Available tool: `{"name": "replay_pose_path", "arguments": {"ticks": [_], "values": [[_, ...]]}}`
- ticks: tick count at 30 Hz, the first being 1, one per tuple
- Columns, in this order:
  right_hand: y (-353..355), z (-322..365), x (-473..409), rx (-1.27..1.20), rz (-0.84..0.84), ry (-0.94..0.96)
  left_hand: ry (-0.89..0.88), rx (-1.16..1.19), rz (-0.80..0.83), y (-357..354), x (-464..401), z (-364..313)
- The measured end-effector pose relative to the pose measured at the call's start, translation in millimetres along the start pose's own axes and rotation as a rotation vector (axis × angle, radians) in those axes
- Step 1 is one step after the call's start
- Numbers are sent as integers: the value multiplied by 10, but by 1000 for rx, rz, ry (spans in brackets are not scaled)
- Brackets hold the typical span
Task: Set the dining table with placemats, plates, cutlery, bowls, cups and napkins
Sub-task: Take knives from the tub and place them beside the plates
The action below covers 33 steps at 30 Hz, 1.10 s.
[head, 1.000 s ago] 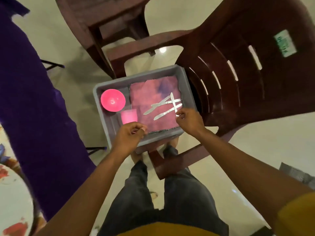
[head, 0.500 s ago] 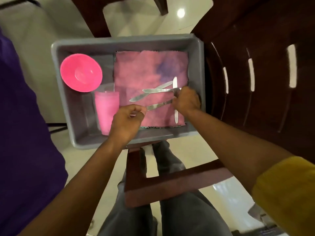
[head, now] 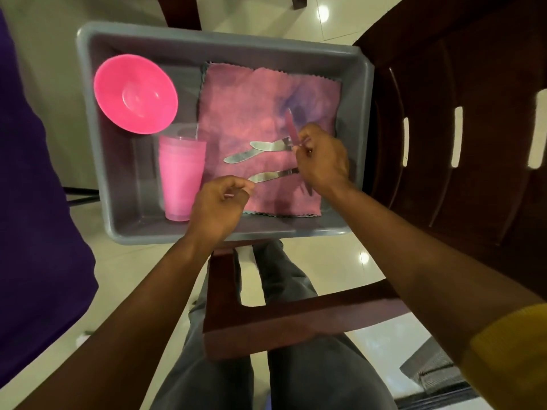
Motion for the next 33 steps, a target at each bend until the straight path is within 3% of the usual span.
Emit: {"name": "replay_pose_path", "arguments": {"ticks": [9, 15, 33], "values": [[-317, 317, -238, 248, 117, 226, -1, 59, 1, 35, 37, 187], [-350, 371, -214, 414, 65, 348, 19, 66, -8, 47, 85, 301], [-423, 459, -265, 657, 66, 404, 2, 72, -21, -25, 89, 419]]}}
Point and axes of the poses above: each hand's wrist, its own x-axis away from the middle knuckle, its own y-axis out of the back of the hand, z = x × y, the point moved 10 cm from there along -x, towards the middle knuckle, and after that the axes turned 4 degrees about -y, right-handed, at the moved point
